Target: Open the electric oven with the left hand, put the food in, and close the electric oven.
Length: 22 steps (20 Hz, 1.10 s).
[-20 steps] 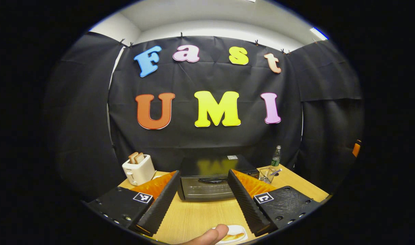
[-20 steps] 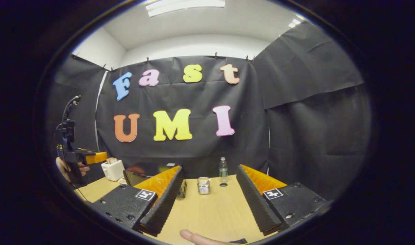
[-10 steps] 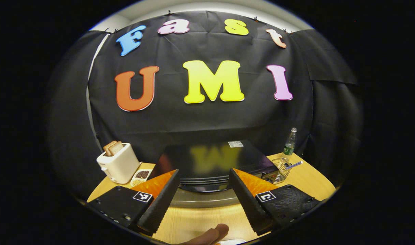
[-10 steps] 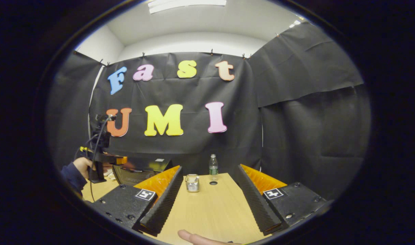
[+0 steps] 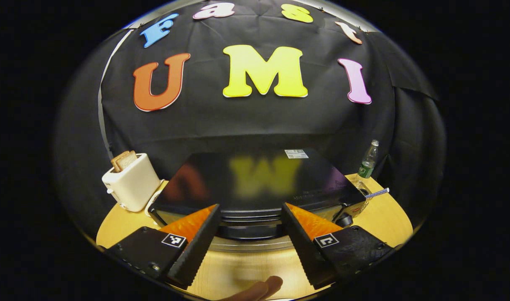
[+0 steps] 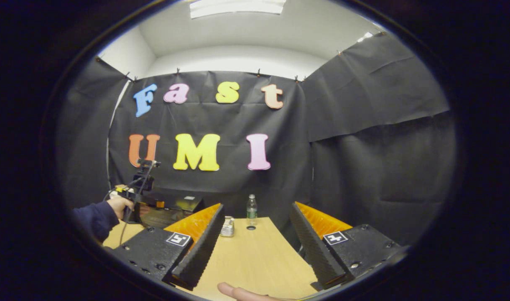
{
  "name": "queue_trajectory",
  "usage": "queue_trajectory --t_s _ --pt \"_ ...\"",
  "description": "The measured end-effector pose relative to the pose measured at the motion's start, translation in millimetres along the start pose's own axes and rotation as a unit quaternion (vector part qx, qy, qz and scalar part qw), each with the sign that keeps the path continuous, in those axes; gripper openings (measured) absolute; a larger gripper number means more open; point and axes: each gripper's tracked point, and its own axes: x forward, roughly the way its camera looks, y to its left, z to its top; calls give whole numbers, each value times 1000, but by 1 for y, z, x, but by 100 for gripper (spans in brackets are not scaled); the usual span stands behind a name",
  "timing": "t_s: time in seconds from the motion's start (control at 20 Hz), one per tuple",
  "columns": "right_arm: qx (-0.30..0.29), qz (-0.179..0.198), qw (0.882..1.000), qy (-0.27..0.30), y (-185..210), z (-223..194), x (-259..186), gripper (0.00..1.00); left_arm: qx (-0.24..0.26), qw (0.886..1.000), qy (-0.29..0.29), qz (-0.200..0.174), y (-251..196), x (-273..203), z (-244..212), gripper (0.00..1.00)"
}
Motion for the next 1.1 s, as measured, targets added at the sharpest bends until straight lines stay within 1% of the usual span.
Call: queue_trajectory --t_s 0.1,0.15,0.2,0.3,0.35,0.5,0.6,0.85,1.1 --pt "-8 -3 1000 -21 -1 11 -6 100 -13 1000 2 -3 -2 -6 -2 96" --pt "-5 -4 1000 -20 1 9 -11 100 -10 1000 -4 -4 -3 -10 -1 96" --pt "-3 3 1000 -10 7 6 -16 100 -5 1000 -6 -3 -2 -13 -5 97" --pt "6 31 1000 -1 27 6 -28 100 -4 1000 -11 -3 -4 -26 -14 98" --pt "6 38 999 0 29 6 -32 100 -4 1000 -8 -4 -4 -33 -21 97" --pt "0 35 999 0 28 10 -41 100 5 1000 1 -2 -5 -51 -39 97" --pt "-2 38 999 -6 36 19 -53 100 2 1000 16 2 -6 -62 -55 97" --pt "-10 58 998 -27 56 34 -78 99 -2 999 51 3 -12 -81 -91 96" --pt "-10 49 998 -36 52 37 -84 96 1 997 73 1 -15 -91 -122 96"
